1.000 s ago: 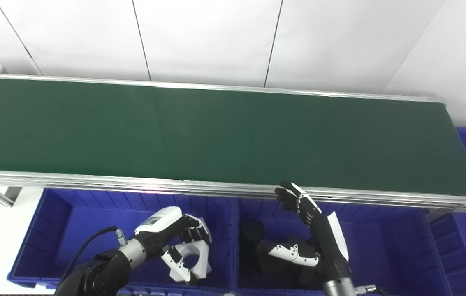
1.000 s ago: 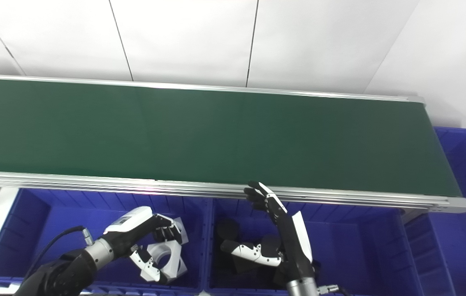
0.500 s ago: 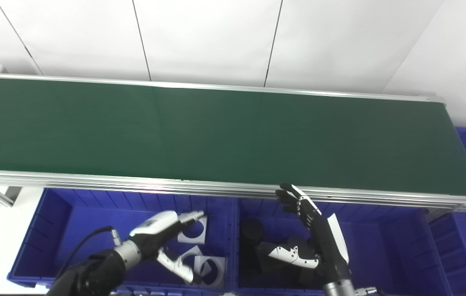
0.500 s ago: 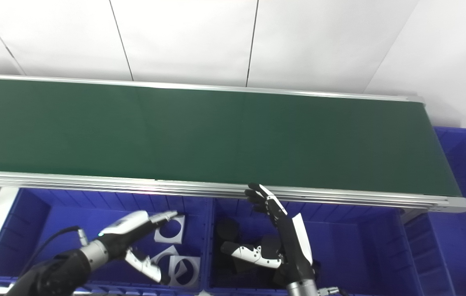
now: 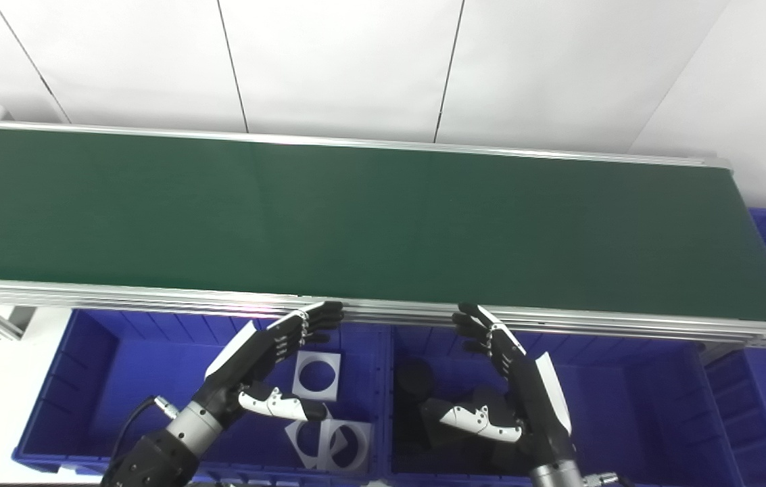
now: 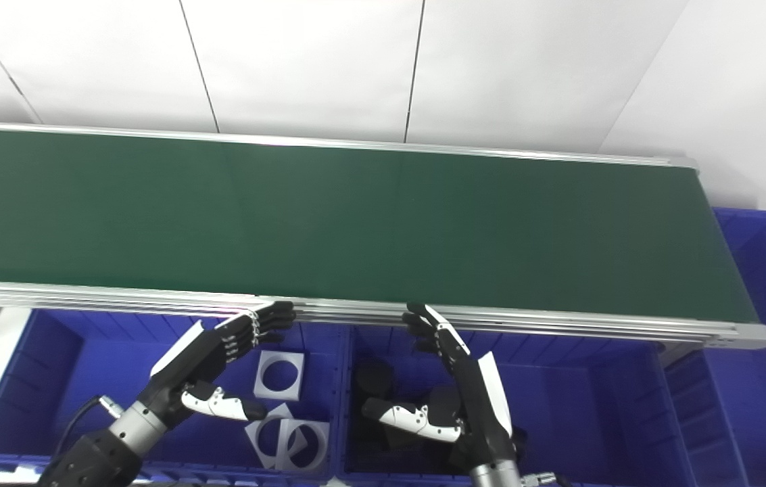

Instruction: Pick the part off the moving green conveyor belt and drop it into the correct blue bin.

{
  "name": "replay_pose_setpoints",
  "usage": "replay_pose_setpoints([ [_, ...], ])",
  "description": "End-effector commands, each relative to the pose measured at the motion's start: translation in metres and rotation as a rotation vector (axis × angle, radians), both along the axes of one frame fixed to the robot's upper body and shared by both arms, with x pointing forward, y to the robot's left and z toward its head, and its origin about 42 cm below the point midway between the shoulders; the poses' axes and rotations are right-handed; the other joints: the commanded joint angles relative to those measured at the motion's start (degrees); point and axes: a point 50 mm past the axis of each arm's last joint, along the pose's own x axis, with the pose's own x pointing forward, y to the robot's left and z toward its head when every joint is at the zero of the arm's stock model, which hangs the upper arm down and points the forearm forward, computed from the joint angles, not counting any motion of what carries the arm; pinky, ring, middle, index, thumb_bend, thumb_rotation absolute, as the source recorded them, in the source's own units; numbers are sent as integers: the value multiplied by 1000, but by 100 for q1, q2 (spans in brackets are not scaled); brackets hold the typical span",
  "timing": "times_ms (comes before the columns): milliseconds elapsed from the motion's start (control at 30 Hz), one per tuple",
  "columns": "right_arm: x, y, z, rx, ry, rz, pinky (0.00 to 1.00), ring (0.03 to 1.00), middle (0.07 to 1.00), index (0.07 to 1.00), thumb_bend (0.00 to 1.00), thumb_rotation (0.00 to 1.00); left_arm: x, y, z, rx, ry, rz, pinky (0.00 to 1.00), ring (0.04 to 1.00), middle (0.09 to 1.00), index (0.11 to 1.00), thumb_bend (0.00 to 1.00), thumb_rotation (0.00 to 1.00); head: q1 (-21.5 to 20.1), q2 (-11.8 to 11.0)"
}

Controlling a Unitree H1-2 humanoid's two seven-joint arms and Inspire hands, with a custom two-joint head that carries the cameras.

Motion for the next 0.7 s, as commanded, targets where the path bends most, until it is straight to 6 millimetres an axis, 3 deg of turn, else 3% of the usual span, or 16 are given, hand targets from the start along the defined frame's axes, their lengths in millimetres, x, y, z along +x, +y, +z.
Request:
replay_pose_setpoints([
  [0, 3, 2, 13, 6, -44, 3, 750, 802, 823, 865, 798, 309, 3, 2, 8, -36, -74, 37, 822, 855, 864, 852, 893, 290, 1, 4],
  [667, 3, -1, 10, 12, -50, -14, 759, 802, 812, 856, 797, 319, 4, -6, 6, -50, -73, 65, 795, 844, 851, 836, 886, 236, 78, -12],
])
